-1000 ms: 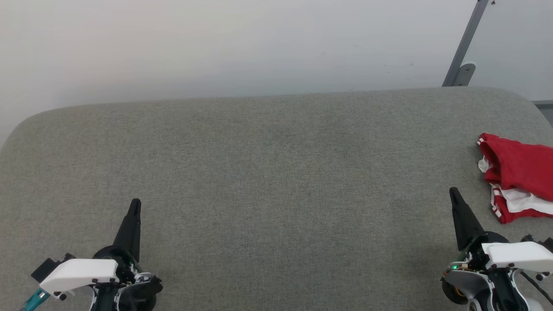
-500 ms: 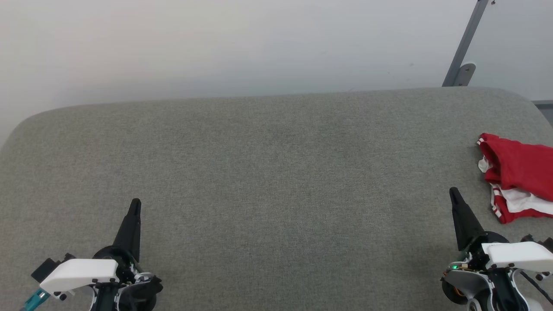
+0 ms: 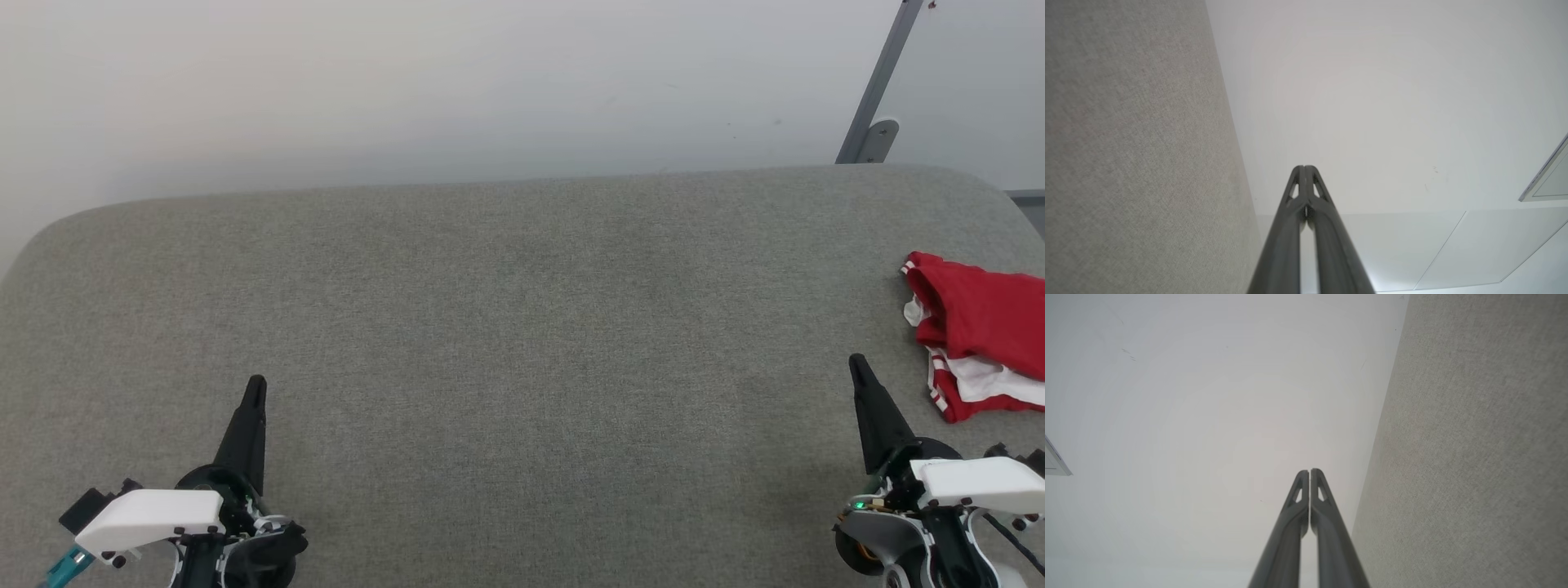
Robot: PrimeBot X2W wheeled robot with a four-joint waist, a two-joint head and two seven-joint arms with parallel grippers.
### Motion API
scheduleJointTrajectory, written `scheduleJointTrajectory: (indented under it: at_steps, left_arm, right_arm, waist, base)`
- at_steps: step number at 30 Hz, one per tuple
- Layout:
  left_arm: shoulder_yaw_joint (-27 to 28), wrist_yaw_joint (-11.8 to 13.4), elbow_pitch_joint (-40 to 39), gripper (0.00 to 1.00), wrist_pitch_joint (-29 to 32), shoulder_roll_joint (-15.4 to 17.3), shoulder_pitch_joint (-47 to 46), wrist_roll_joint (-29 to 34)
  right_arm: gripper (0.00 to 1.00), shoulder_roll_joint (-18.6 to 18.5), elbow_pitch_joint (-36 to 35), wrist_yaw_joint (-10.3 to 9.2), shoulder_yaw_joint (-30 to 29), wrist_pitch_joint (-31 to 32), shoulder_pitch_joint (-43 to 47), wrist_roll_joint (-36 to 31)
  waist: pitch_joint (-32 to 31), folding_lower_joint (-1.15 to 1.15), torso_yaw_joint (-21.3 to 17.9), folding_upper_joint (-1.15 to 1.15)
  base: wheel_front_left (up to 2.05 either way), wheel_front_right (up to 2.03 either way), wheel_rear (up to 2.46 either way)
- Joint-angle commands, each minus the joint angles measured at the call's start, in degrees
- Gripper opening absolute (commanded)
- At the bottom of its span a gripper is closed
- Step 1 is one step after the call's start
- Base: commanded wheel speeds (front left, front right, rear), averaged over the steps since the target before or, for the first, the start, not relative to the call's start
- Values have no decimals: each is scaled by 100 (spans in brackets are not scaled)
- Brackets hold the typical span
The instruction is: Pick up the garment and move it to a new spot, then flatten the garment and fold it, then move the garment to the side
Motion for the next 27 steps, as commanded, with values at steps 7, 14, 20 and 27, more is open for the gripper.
scheduleJointTrajectory:
  at_steps: [7, 14, 20, 27]
  left_arm:
    - [1, -18, -1, 0, 21, 4, -68, -8]
    - [2, -18, -1, 0, 20, 5, -68, -8]
    - [1, -18, -1, 0, 20, 5, -68, -8]
    - [2, -18, -1, 0, 20, 5, -68, -8]
  right_arm:
    - [0, 8, -13, 0, -6, 6, -21, 22]
    - [0, 8, -13, 0, -6, 6, -21, 22]
    - [0, 8, -13, 0, -5, 6, -21, 22]
    - [0, 8, -13, 0, -7, 5, -21, 23]
  waist:
    - [0, 0, 0, 0]
    - [0, 0, 0, 0]
    - [0, 0, 0, 0]
    - [0, 0, 0, 0]
  base:
    - [0, 0, 0]
    - [0, 0, 0]
    - [0, 0, 0]
    - [0, 0, 0]
